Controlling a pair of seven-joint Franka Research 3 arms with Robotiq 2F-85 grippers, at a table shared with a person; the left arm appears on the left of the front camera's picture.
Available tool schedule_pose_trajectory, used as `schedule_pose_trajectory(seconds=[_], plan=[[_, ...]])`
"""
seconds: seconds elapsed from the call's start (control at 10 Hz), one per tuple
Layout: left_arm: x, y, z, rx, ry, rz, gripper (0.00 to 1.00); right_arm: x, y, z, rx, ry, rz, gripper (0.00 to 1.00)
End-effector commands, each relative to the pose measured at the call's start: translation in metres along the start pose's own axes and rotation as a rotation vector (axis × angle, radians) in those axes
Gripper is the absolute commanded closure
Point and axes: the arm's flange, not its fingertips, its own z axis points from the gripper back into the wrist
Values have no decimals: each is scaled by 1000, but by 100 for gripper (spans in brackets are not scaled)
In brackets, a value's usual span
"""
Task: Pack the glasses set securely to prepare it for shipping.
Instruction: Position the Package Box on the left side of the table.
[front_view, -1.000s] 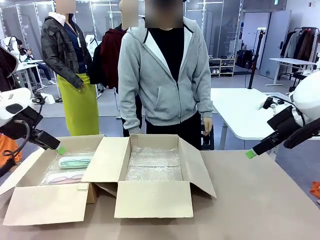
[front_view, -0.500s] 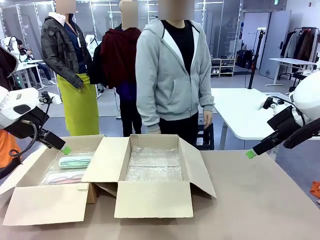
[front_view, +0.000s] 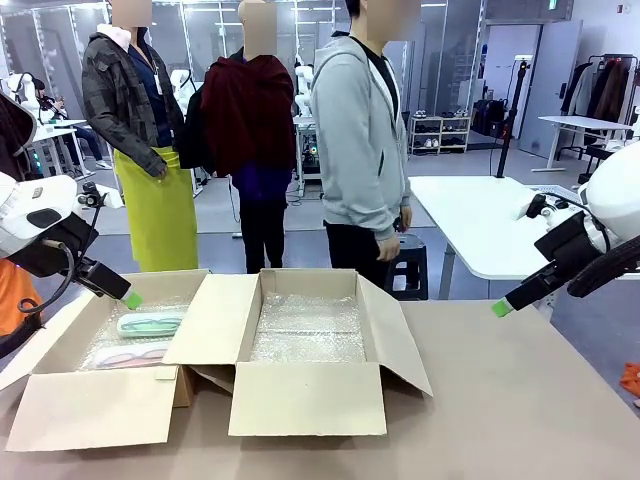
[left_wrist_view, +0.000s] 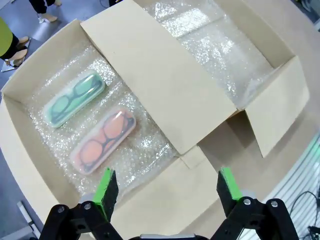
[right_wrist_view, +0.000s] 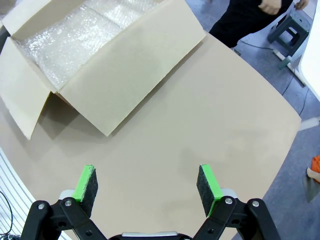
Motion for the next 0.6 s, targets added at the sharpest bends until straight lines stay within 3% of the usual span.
schedule_pose_trajectory(seconds=[0.0, 0.5], plan=[[0, -1, 4, 2, -8, -2, 0, 0, 5, -1, -17, 1, -21, 0], [0, -1, 4, 2, -8, -2, 0, 0, 5, -1, -17, 1, -21, 0]])
